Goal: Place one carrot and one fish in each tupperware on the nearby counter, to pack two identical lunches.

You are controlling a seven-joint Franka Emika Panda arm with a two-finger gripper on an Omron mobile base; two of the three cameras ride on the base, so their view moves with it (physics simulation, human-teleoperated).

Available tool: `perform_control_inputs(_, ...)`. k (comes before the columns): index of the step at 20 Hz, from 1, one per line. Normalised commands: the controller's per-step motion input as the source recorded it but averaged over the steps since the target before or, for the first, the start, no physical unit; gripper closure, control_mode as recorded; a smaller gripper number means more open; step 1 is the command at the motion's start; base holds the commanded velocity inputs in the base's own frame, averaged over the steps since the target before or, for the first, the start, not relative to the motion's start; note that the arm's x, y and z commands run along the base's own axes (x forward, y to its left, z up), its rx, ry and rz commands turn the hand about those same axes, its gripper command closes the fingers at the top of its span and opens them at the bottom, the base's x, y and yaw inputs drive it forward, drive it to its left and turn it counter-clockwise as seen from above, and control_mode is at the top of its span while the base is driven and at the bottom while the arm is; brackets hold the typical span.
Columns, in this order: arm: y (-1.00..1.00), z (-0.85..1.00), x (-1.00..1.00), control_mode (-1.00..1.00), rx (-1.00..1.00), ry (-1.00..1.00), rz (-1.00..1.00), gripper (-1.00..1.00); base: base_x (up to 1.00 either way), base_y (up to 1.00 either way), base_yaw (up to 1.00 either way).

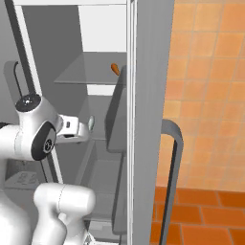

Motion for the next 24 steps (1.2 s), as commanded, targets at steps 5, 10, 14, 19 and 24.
perform_control_inputs(5,0.0,-0.35,0.96,-1.0,0.19,-0.02,0.09,-1.0,0.0,0.0,0.0)
perform_control_inputs(10,0.18,-0.5,0.91,-1.0,0.01,0.11,0.16,-1.0,0.0,0.0,0.0)
perform_control_inputs(14,0.02,-0.13,0.99,-1.0,0.0,0.2,0.12,-1.0,0.0,0.0,0.0)
perform_control_inputs(19,0.0,-0.15,0.93,-1.0,0.0,0.03,0.03,-1.0,0.0,0.0,0.0)
perform_control_inputs(24,0.03,-0.26,0.72,-1.0,0.0,0.0,0.0,-1.0,0.0,0.0,0.0)
